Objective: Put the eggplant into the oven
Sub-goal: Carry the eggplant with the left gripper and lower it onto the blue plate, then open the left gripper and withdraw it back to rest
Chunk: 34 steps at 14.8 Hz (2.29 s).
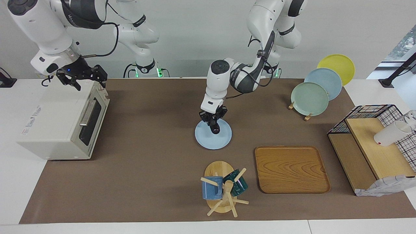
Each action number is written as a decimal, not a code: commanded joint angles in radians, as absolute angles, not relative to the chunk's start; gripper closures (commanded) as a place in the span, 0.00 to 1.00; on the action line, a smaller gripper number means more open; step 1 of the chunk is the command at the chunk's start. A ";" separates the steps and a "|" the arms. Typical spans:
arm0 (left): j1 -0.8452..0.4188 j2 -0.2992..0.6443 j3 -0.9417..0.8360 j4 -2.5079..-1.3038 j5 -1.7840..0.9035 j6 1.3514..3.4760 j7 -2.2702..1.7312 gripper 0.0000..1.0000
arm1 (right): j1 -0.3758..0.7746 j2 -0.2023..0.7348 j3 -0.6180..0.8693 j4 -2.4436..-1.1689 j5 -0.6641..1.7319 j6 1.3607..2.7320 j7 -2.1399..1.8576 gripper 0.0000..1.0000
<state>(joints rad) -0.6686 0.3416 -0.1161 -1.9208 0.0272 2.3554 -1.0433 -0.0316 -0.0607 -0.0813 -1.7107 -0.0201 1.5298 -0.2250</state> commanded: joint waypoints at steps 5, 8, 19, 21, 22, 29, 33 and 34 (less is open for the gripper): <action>-0.654 0.350 -0.097 -1.930 0.041 2.402 -1.039 1.00 | -0.040 -0.074 -0.080 -1.717 0.003 1.522 -0.218 0.00; -0.621 0.357 -0.095 -1.928 0.041 2.434 -1.020 1.00 | -0.041 -0.078 -0.083 -1.721 0.003 1.502 -0.221 0.00; -0.525 0.321 -0.091 -1.815 0.044 2.252 -0.976 0.00 | -0.037 -0.084 -0.080 -1.770 -0.095 1.664 -0.210 1.00; -0.470 0.308 -0.092 -1.755 0.044 2.163 -0.921 0.00 | -0.041 -0.098 -0.080 -1.819 -0.095 1.748 -0.213 1.00; -0.445 0.308 -0.092 -1.720 0.043 2.117 -0.885 0.00 | -0.041 -0.100 -0.080 -1.839 -0.095 1.770 -0.212 1.00; -0.238 0.279 -0.091 -1.645 0.043 1.959 -0.502 0.00 | -0.080 -0.084 -0.083 -1.897 -0.095 1.868 -0.221 1.00; -0.143 0.262 -0.089 -1.611 0.043 1.885 -0.339 0.00 | -0.095 -0.097 -0.084 -1.928 -0.094 1.858 -0.222 1.00; -0.132 0.249 -0.087 -1.611 0.043 1.872 -0.322 0.00 | -0.106 -0.098 -0.083 -1.930 -0.094 1.853 -0.224 1.00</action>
